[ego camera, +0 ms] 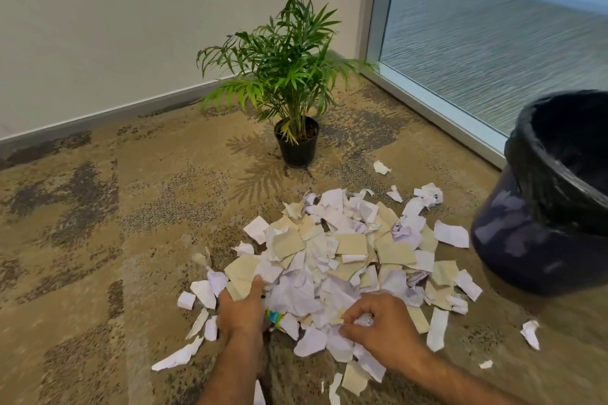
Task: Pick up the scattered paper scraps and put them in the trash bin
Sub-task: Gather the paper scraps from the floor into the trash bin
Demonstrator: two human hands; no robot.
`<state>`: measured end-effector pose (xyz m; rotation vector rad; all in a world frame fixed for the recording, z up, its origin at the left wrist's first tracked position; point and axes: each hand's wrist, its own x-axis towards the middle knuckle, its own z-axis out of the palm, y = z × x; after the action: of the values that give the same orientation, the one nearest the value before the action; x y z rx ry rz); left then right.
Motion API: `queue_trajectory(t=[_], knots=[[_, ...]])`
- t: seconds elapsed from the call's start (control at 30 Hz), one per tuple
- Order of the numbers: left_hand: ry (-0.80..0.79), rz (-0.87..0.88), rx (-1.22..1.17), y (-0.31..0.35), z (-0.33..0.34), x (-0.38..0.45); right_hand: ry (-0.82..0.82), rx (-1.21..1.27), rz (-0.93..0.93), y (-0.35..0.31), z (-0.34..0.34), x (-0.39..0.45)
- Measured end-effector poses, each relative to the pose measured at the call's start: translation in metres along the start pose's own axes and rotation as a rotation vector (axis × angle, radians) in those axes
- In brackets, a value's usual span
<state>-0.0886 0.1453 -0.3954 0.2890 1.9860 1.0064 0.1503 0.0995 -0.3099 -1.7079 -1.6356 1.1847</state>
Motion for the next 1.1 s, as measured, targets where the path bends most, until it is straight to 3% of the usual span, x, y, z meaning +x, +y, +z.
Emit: queue_trajectory(t=[0.17, 0.33, 0.53, 0.73, 0.93, 1.0, 1.1], knots=[[0.025, 0.085, -0.046, 0.007, -0.005, -0.009, 0.033, -0.016, -0.004, 0.0, -0.013, -0.001], [-0.008, 0.46, 0.032, 0.048, -0.005, -0.064, 0.154, -0.042, -0.089, -0.026, -0.058, 0.007], [-0.263, 0.78, -0.083, 0.134, 0.031, -0.154, 0.357, 0.053, -0.151, -0.091, -0.161, 0.012], [-0.613, 1.04, -0.167, 0.215, 0.108, -0.262, 0.741, 0.279, -0.188, -0.112, -0.294, -0.004], [-0.841, 1.055, -0.102, 0.245, 0.213, -0.359, 0.936, 0.257, -0.004, -0.073, -0.39, -0.009], [-0.919, 0.957, 0.03, 0.236, 0.245, -0.38, 0.93, 0.098, 0.122, -0.051, -0.403, -0.01], [-1.147, 0.698, 0.233, 0.222, 0.271, -0.393, 0.768, -0.109, 0.34, -0.029, -0.408, -0.013]])
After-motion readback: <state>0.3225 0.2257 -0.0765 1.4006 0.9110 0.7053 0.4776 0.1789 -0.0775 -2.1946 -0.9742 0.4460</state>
